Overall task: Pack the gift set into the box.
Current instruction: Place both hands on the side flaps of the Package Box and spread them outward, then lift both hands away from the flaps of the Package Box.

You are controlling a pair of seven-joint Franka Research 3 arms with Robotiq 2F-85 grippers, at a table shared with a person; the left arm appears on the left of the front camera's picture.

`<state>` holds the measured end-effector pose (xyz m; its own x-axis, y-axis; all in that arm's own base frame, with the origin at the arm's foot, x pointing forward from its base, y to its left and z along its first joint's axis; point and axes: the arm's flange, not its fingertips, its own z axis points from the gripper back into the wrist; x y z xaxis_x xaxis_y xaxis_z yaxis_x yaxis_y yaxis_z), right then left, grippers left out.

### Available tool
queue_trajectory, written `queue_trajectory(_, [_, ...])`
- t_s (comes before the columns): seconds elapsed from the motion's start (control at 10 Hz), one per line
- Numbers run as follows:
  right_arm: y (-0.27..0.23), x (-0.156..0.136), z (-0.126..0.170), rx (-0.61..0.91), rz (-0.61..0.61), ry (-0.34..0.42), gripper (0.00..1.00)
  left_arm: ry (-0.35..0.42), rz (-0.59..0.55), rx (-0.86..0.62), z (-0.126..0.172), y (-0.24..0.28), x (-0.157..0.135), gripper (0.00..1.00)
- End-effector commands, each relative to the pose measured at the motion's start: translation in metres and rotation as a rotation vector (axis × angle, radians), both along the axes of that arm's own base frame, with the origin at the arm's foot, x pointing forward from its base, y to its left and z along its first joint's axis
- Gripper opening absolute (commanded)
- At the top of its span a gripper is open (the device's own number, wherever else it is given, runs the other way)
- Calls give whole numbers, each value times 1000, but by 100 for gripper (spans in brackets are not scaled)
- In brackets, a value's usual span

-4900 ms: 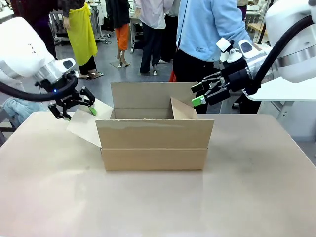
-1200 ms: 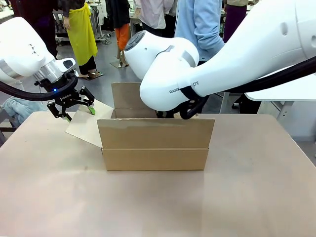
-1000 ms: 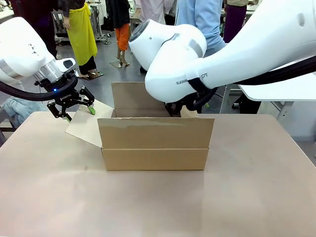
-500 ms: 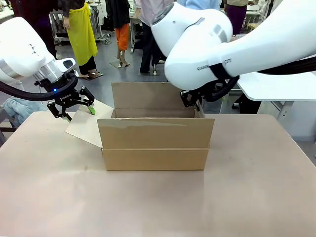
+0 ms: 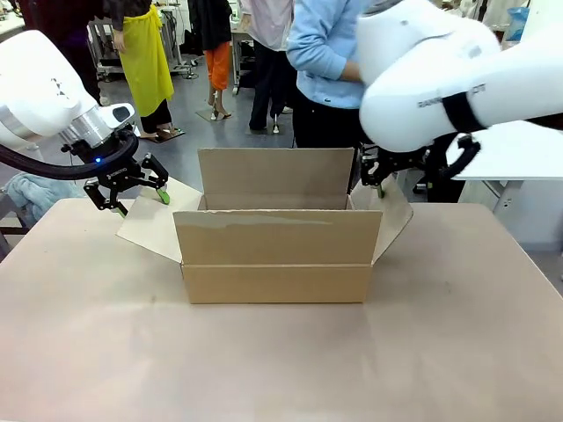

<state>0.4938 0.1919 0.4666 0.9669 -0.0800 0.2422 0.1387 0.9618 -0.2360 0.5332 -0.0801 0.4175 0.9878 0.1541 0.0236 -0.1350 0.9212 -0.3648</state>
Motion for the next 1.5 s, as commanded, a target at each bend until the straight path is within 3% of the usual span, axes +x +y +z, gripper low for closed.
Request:
queue_trajectory(0.0, [-43, -14, -22, 246, 97, 26, 100, 3, 15, 14, 3, -1, -1, 100])
queue_trajectory(0.2, [-77, -18, -53, 505, 105, 33, 100, 3, 15, 14, 3, -1, -1, 100])
queue_trajectory(0.3, [-79, -19, -62, 513, 77, 41, 100, 3, 15, 14, 3, -1, -1, 100])
queue_trajectory(0.4, [-61, -5, -38, 345, 47, -22, 100, 3, 15, 14, 3, -1, -1, 100])
queue_trajectory(1.4, [-61, -5, -38, 345, 47, -22, 100, 3, 15, 14, 3, -1, -1, 100])
